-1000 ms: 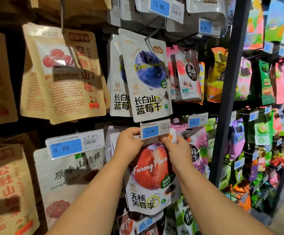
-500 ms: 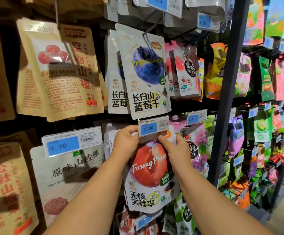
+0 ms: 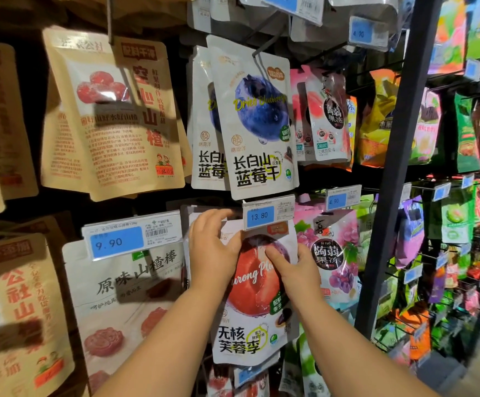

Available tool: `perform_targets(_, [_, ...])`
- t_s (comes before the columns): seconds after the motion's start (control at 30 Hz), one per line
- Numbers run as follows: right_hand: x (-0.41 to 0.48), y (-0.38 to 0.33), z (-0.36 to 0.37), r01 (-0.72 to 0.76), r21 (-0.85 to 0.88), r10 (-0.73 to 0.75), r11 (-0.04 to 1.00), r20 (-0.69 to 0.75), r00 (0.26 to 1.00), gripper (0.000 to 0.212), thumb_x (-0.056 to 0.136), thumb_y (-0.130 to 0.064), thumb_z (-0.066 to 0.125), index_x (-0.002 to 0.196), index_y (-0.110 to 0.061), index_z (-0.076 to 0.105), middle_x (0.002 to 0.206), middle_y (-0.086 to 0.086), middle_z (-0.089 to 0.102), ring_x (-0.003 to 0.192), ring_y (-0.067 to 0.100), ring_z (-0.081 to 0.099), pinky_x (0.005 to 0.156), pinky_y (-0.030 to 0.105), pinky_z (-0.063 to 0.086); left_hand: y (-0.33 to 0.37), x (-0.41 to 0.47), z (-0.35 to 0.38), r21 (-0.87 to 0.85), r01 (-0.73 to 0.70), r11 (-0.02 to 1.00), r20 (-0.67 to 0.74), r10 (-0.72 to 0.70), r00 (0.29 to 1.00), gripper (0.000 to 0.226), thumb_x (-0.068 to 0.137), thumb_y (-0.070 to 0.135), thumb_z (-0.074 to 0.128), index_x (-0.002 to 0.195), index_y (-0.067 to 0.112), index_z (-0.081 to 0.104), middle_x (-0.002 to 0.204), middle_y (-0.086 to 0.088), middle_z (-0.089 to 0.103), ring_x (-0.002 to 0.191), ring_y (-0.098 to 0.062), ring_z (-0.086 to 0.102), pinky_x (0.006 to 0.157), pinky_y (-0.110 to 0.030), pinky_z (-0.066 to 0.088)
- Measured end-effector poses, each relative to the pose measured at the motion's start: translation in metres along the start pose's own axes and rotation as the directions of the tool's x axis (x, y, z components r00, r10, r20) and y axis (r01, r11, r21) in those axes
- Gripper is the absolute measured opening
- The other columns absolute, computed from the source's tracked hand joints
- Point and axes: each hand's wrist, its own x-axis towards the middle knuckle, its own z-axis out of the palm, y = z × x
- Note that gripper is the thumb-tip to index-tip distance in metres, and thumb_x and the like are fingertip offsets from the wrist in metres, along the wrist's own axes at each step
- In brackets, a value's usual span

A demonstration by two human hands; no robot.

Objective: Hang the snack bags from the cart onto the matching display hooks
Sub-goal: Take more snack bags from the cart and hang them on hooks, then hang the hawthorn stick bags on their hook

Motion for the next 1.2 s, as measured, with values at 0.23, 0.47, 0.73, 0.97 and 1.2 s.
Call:
perform_targets(0.23, [-0.019,0.001,0.013,-0.001,-0.145,-0.012,0.989,-0.09,0.996,0.1,0.071,-0.041,0.083,0.146,-0.02,0.021,0.146,0.009,0.034,0.133,0.027,0.038,0.101,0.035,0.035,-0.021,-0.037,-0.002,0.241,-0.017,0.97,0.022,0.012,1.0,0.055,0.081,0.017,0.075,0.132,0.017,0.055,0.154,-0.006,0.03,0.141,-0.019,0.014,0.112,-0.028,0.008])
perform_targets(0.47, [-0.029,0.015,0.023,0.189,-0.539,-0.142,0.821,0.128,0.982,0.089,0.083,-0.059,0.062,0.154,-0.031,0.015,0.162,0.004,-0.004,0.149,0.021,0.001,0.119,0.038,0.015,-0.032,-0.046,-0.003,0.46,-0.005,0.888,0.287,-0.144,0.947,0.059,0.098,0.04,0.046,0.146,0.053,0.015,0.148,0.018,-0.033,0.141,-0.013,-0.031,0.117,-0.051,0.011])
perform_targets(0.73, [-0.02,0.024,0.03,0.211,-0.716,0.06,0.666,0.333,0.941,0.086,0.09,-0.059,0.052,0.155,-0.027,0.005,0.159,0.003,-0.029,0.151,0.024,-0.004,0.119,0.043,0.024,-0.047,-0.038,0.007,0.565,0.076,0.822,0.307,-0.295,0.905,0.067,0.102,0.04,0.034,0.148,0.044,-0.014,0.14,0.008,-0.049,0.139,-0.022,-0.038,0.119,-0.046,0.01])
perform_targets(0.97, [-0.024,0.034,0.028,0.198,-0.65,0.075,0.734,0.367,0.927,0.088,0.091,-0.048,0.059,0.155,-0.03,0.001,0.157,-0.004,-0.033,0.151,0.021,0.002,0.117,0.036,0.026,-0.051,-0.05,0.003,0.557,0.105,0.824,0.332,-0.337,0.881,0.071,0.1,0.042,0.039,0.15,0.041,-0.012,0.139,0.009,-0.05,0.14,-0.022,-0.037,0.11,-0.053,0.03])
perform_targets(1.2, [-0.051,0.035,0.0,0.162,-0.584,0.022,0.796,0.295,0.955,0.081,0.096,-0.043,0.054,0.152,-0.043,-0.004,0.16,-0.007,-0.027,0.149,0.021,0.018,0.105,0.036,0.039,-0.048,-0.09,0.001,0.49,0.085,0.868,0.343,-0.282,0.896,0.074,0.096,0.053,0.038,0.152,0.035,-0.007,0.146,0.005,-0.041,0.141,-0.018,-0.032,0.119,-0.048,-0.001])
